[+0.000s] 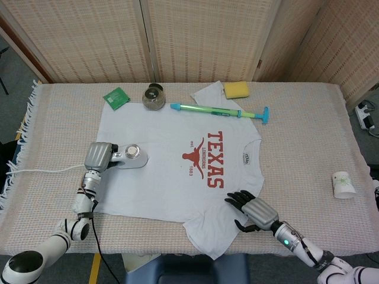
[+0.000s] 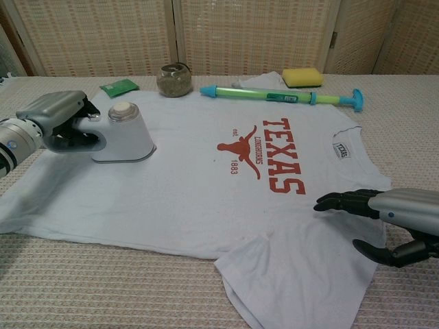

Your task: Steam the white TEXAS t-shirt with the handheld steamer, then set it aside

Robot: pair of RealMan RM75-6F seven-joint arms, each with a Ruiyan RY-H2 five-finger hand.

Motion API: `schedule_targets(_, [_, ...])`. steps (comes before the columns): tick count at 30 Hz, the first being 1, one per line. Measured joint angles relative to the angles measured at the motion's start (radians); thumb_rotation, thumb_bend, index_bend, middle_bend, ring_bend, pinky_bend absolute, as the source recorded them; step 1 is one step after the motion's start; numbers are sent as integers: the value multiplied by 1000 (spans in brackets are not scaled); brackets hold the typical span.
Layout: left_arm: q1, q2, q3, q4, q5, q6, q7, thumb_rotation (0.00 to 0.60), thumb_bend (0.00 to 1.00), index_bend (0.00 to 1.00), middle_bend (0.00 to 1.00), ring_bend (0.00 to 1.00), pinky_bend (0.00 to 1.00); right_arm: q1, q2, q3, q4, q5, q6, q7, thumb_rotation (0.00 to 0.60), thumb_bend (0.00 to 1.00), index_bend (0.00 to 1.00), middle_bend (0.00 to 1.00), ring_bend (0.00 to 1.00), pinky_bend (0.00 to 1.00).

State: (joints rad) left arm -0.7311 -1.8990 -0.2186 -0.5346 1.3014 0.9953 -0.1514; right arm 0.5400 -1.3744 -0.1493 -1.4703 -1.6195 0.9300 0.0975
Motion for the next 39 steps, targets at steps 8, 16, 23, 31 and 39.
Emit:
schedule_targets(8, [70, 17, 17, 91, -10, -15, -61, 600, 427, 834, 987, 828, 748, 7, -2, 1, -1, -3, -9, -5, 182, 562, 0, 0, 0, 0])
schedule_targets(16, [130, 53, 7, 164, -38, -34, -101, 600, 425, 835, 988, 828, 748, 6, 0, 0, -5, -7, -4, -5, 182, 562, 0, 0, 0, 0])
schedule_targets(23, [160, 89, -9, 144, -44, 18, -156, 600, 426, 834, 987, 828, 749, 3, 6, -2, -8, -15, 8, 1, 183, 568, 0, 0, 0, 0])
schedule_targets(31, [165, 123, 15, -38, 25, 151, -150, 600, 426, 834, 987, 828, 748, -5, 15, -8, -9, -23, 24, 12, 179, 570, 0, 0, 0, 0])
schedule_targets(39, [144, 111, 91, -208, 140, 221, -23, 600, 426, 834, 987, 828, 748, -14, 23, -12, -7, -21, 31, 16, 182, 571, 0, 0, 0, 0])
